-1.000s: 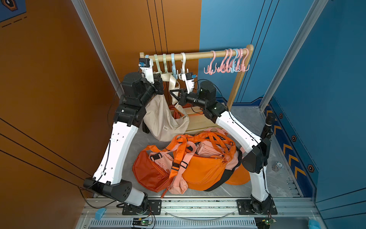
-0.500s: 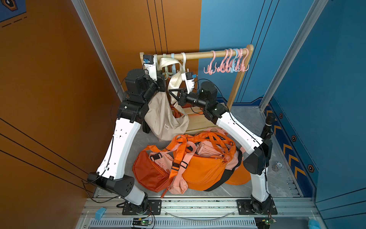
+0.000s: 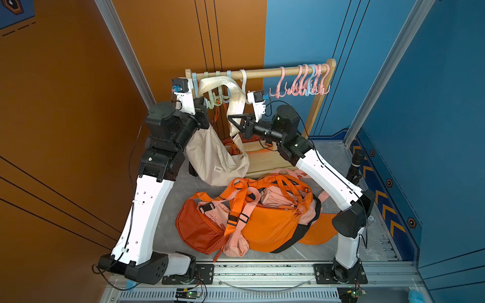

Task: Take the bag off the hook
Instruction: Pick up the bag from the hook, then place the bag inside the bag.

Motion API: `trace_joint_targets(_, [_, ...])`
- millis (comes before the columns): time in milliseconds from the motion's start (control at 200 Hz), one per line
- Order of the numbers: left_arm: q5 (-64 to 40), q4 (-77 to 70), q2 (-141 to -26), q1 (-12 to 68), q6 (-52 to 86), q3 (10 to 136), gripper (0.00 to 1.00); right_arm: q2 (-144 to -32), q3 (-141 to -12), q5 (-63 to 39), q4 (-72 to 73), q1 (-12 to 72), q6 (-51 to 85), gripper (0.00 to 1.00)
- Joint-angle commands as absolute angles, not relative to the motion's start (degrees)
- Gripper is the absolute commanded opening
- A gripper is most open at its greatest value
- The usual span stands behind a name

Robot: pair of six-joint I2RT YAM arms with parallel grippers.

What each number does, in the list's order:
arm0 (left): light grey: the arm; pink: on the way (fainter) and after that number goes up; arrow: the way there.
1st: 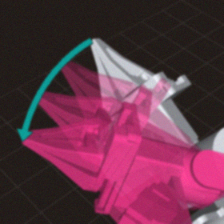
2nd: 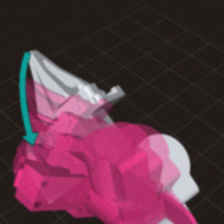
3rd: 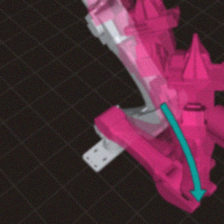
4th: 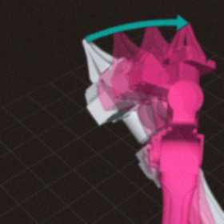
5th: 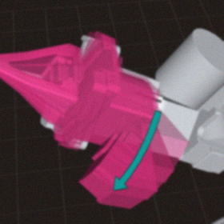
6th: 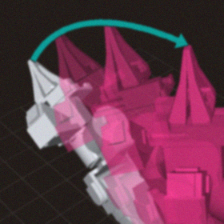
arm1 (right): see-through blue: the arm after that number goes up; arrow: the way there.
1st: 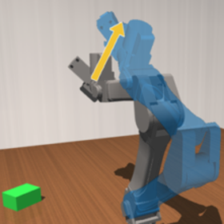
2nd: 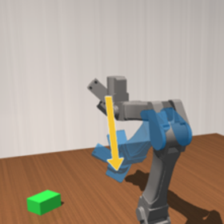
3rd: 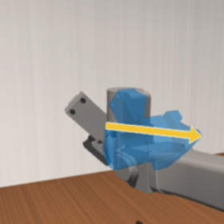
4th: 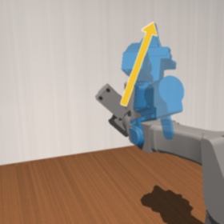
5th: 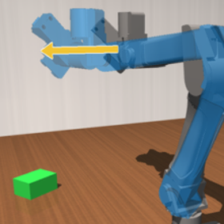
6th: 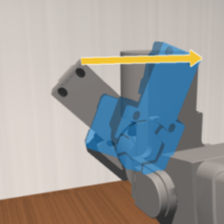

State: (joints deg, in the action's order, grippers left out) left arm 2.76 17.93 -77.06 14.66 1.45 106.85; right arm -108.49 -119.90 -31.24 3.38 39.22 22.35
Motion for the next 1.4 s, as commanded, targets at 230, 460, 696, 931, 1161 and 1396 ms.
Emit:
trace_joint_targets(230, [3.0,16.2,-73.2,12.7,2.7,108.5,0.00,-104.4,-128.1,-28.5,-5.9,43.0,15.3,0.00])
trace_joint_targets(460, [5.2,15.9,-66.9,12.1,2.0,105.6,0.00,-101.5,-129.6,-26.1,-10.7,47.3,9.8,0.00])
trace_joint_targets(696, [7.9,17.2,-61.7,12.1,0.5,104.0,0.00,-99.6,-133.5,-24.0,-16.0,51.3,5.4,0.00])
trace_joint_targets(931, [15.3,19.3,-57.4,12.1,-0.9,102.7,0.00,-97.0,-132.7,-22.2,-18.9,55.9,2.7,0.00])
trace_joint_targets(1161, [24.4,16.3,-50.0,12.1,-6.1,94.8,0.00,-93.5,-127.7,-17.5,-21.2,64.4,-4.5,0.00])
trace_joint_targets(1396, [29.5,16.3,-41.7,12.4,-10.0,86.9,0.00,-92.9,-124.8,-16.5,-21.3,69.4,-5.4,0.00])
